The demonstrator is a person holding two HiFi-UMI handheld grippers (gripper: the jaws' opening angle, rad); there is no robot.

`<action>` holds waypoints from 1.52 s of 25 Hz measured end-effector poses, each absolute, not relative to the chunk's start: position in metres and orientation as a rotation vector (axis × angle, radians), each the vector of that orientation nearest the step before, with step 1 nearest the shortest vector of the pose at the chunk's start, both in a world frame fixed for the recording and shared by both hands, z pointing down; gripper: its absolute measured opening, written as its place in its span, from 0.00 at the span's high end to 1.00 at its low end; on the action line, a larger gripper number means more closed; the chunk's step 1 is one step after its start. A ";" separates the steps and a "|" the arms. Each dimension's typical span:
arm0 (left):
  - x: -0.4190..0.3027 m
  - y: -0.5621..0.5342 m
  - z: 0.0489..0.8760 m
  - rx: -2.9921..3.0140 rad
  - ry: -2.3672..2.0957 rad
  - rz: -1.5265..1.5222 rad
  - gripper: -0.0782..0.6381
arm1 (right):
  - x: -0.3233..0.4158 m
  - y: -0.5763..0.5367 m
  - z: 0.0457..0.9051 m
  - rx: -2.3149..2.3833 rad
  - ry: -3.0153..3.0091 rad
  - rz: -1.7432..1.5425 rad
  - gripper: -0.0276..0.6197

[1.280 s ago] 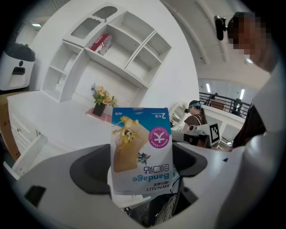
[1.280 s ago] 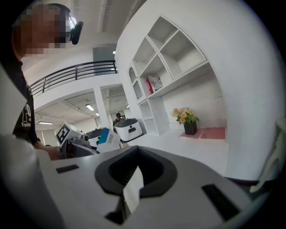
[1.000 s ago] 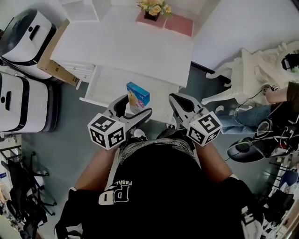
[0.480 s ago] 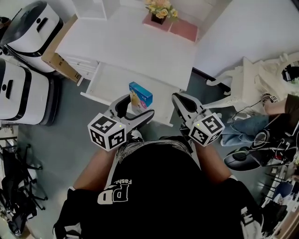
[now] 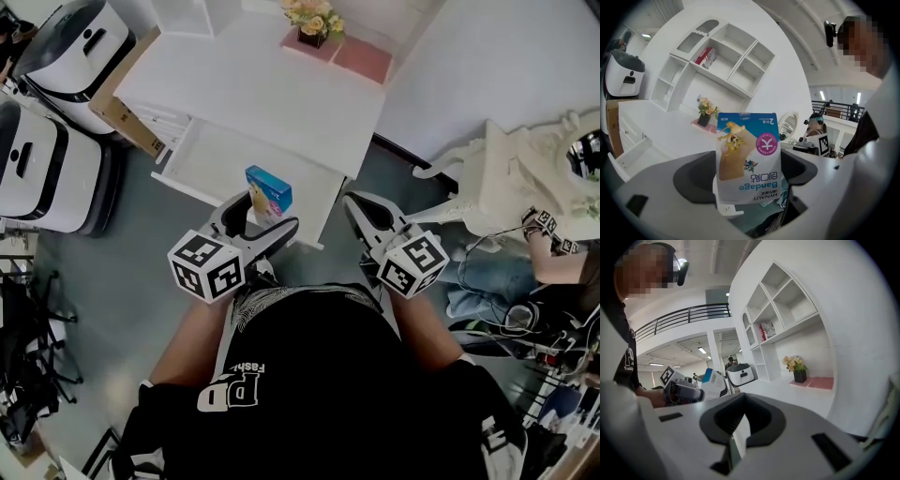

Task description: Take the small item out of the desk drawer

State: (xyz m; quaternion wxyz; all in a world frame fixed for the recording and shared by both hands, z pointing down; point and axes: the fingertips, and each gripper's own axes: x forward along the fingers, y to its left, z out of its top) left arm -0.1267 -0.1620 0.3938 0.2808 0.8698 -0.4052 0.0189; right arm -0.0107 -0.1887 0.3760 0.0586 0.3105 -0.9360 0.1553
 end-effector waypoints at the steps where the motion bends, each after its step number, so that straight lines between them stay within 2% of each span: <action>1: -0.118 -0.158 0.394 2.330 -1.093 0.050 0.28 | -0.002 -0.185 0.377 0.934 -2.840 0.474 0.95; 20: 0.009 -0.070 0.393 2.272 -1.252 0.010 0.28 | 0.112 -0.103 0.390 0.750 -2.894 0.481 0.95; 38: -0.011 -0.037 0.373 2.341 -1.196 0.072 0.28 | 0.100 -0.066 0.379 0.831 -2.863 0.509 0.95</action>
